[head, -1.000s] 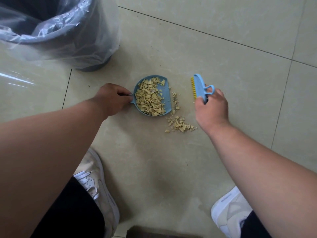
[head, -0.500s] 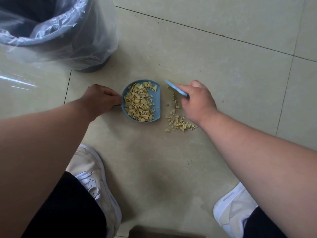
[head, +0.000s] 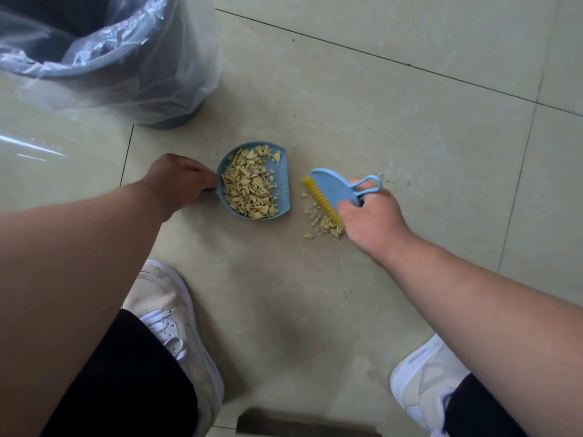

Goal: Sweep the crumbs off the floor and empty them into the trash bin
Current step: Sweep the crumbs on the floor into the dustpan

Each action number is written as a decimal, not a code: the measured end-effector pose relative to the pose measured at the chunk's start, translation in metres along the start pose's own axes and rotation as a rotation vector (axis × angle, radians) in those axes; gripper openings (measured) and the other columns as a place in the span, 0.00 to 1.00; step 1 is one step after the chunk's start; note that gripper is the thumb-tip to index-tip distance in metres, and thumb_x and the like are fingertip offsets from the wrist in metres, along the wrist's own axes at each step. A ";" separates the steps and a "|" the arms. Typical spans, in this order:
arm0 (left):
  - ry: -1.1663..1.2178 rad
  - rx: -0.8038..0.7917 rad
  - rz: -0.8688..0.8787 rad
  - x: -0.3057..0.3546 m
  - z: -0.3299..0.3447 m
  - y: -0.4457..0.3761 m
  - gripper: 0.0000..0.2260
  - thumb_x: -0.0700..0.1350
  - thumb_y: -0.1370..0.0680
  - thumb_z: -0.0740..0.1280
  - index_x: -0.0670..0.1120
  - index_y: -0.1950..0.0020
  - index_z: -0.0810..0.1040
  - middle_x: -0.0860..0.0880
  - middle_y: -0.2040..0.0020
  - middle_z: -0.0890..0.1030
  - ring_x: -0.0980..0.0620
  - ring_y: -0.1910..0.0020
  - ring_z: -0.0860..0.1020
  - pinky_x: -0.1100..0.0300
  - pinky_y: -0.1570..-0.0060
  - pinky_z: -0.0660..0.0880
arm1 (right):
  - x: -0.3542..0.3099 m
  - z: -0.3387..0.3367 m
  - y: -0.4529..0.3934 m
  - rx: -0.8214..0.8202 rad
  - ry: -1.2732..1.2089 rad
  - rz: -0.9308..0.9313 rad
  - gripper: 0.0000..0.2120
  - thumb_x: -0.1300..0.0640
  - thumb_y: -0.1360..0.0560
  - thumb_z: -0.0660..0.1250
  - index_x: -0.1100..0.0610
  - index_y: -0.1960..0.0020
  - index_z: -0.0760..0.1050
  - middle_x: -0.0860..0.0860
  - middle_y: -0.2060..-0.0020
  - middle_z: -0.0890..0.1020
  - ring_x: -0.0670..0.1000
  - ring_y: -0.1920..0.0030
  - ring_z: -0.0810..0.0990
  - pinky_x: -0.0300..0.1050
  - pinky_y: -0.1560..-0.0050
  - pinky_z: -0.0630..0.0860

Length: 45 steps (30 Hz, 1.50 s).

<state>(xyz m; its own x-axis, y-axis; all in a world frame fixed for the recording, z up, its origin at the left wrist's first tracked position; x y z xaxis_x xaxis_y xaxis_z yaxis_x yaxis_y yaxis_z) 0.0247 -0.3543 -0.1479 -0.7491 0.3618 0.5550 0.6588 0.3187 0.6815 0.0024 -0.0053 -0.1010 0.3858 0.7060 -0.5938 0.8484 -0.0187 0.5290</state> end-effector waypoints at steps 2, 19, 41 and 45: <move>-0.027 -0.003 -0.010 -0.002 -0.002 0.004 0.01 0.42 0.26 0.78 0.46 0.57 0.88 0.53 0.70 0.81 0.52 0.68 0.75 0.60 0.66 0.73 | 0.010 0.018 0.011 -0.098 -0.049 0.143 0.06 0.59 0.27 0.66 0.56 0.52 0.81 0.51 0.64 0.84 0.52 0.65 0.80 0.41 0.66 0.75; -0.115 -0.034 0.043 -0.005 0.003 -0.005 0.04 0.41 0.26 0.78 0.48 0.60 0.87 0.49 0.61 0.85 0.53 0.62 0.78 0.60 0.63 0.75 | 0.029 0.001 -0.021 0.041 -0.246 0.298 0.04 0.60 0.27 0.67 0.56 0.55 0.80 0.51 0.64 0.85 0.54 0.66 0.82 0.45 0.68 0.77; -0.003 -0.020 -0.010 -0.004 0.011 -0.001 0.03 0.40 0.28 0.80 0.48 0.59 0.89 0.56 0.71 0.82 0.58 0.70 0.77 0.63 0.67 0.74 | 0.051 -0.005 -0.022 -0.286 -0.189 0.369 0.04 0.61 0.25 0.69 0.58 0.52 0.81 0.56 0.57 0.86 0.55 0.60 0.83 0.44 0.67 0.76; -0.013 -0.021 -0.007 -0.003 0.012 0.001 0.01 0.40 0.27 0.79 0.45 0.57 0.89 0.56 0.73 0.81 0.62 0.76 0.75 0.67 0.73 0.73 | 0.047 -0.006 -0.015 -0.481 0.305 0.189 0.10 0.61 0.26 0.67 0.56 0.47 0.82 0.55 0.54 0.86 0.56 0.53 0.85 0.47 0.57 0.80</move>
<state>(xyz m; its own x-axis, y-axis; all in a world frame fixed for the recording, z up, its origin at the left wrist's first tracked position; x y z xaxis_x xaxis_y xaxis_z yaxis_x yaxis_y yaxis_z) 0.0281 -0.3444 -0.1548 -0.7527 0.3712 0.5437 0.6517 0.3025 0.6956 0.0054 0.0328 -0.1331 0.3324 0.8945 -0.2991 0.4886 0.1079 0.8658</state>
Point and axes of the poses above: each hand's wrist, its own y-axis away from the middle knuckle, its own z-axis out of the palm, x = y × z, the point moved 5 cm from there along -y, towards the middle knuckle
